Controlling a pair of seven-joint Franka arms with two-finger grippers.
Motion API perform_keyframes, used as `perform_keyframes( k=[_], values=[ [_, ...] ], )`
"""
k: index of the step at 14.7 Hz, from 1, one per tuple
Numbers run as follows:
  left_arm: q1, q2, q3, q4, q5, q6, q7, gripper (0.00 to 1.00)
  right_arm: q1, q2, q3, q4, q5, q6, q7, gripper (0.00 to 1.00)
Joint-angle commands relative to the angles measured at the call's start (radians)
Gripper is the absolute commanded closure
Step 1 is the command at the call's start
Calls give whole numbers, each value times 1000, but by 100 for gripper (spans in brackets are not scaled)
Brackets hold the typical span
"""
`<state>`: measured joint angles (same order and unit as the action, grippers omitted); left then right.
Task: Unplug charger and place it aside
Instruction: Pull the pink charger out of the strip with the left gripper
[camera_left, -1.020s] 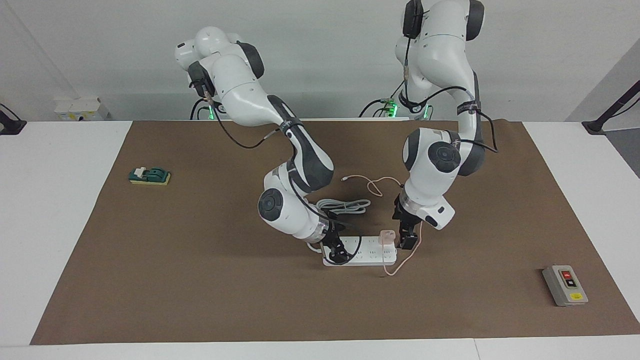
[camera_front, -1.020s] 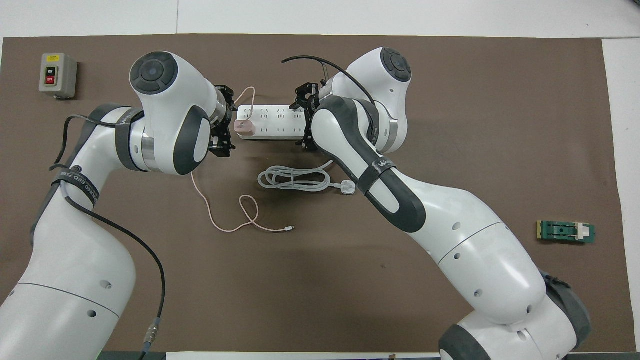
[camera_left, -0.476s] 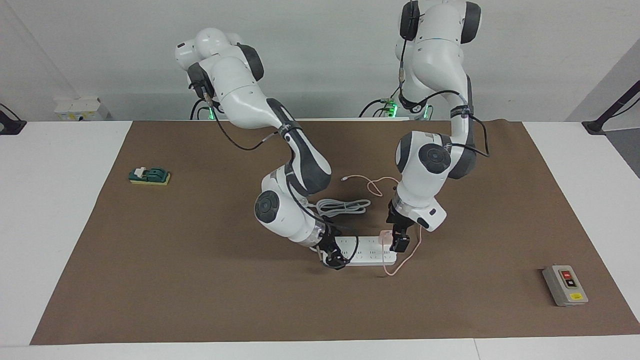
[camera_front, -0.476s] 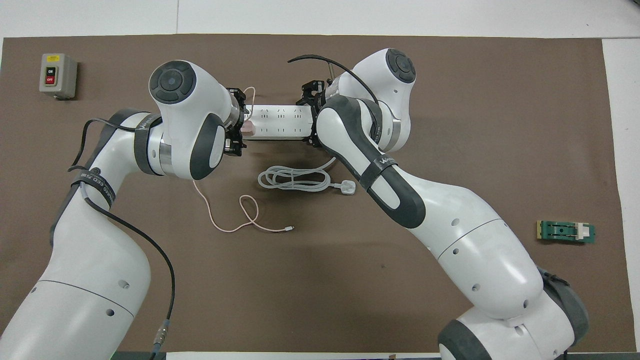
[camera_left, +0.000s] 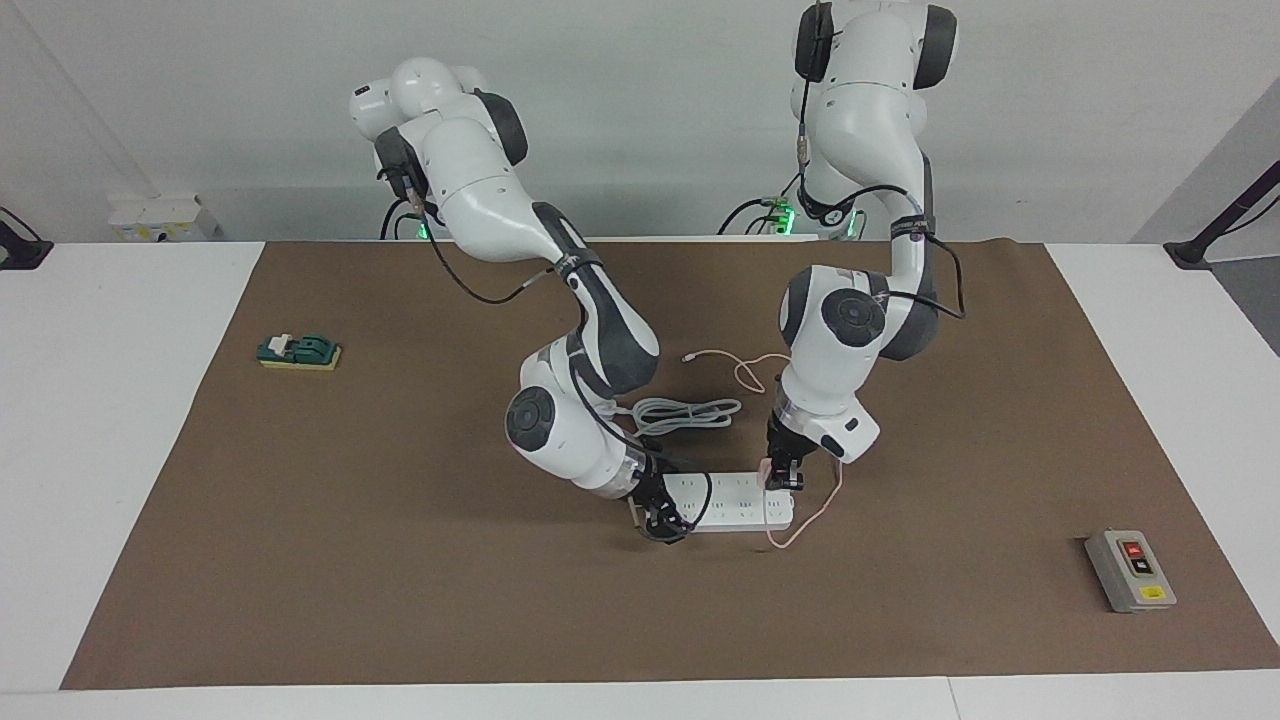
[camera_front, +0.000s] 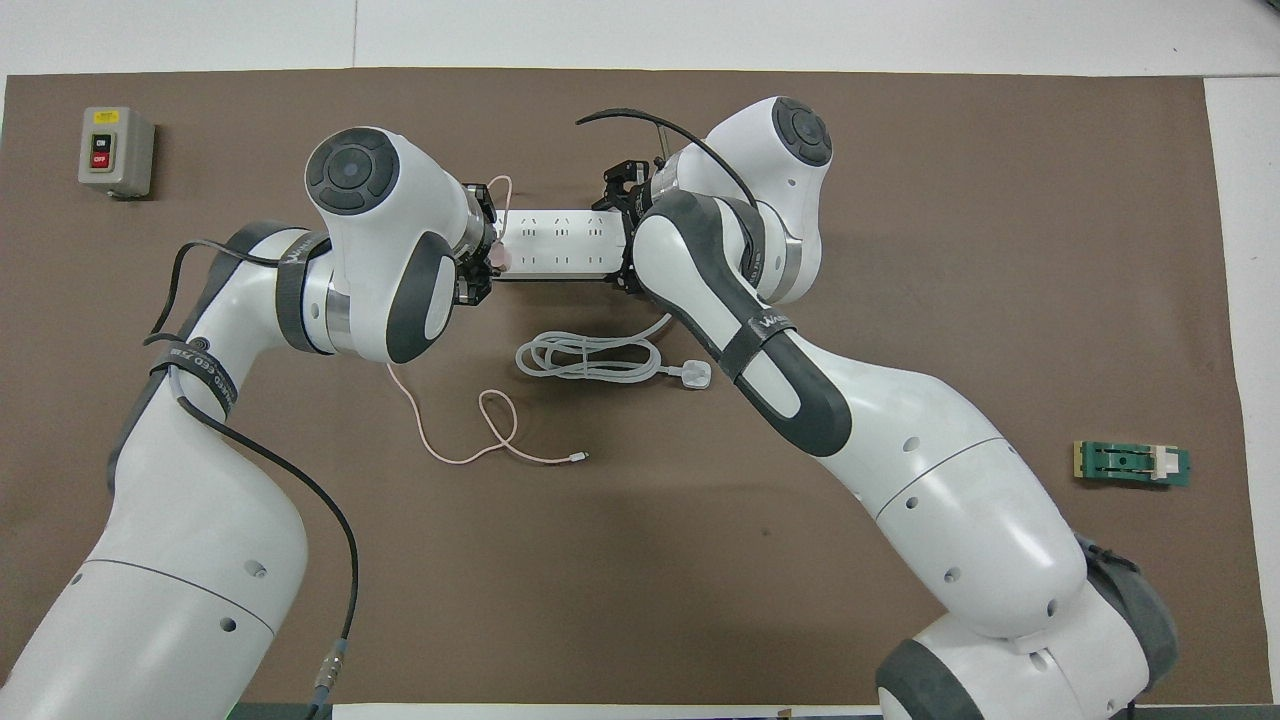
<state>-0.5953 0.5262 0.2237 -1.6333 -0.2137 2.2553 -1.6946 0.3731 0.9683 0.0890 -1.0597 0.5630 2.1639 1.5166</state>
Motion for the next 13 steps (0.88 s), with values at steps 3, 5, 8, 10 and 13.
perform_keyframes(
  k=[3,5,8,10,13],
  values=[
    [-5,-8,17,13,-1,-23,3,100,4,35,-8,15,-17,31,-30,38],
    [3,-3,16,61,46,-90,7,100,4,35,-8,15,-18,31,-32,38],
    [34,-9,17,119,66,-213,24,100,6,35,-8,15,-17,33,-30,38],
    [69,-41,20,136,65,-253,47,100,6,33,-8,15,-17,31,-29,38],
    [159,-129,19,132,62,-351,191,100,7,33,-9,15,-23,31,-29,38]
  ],
)
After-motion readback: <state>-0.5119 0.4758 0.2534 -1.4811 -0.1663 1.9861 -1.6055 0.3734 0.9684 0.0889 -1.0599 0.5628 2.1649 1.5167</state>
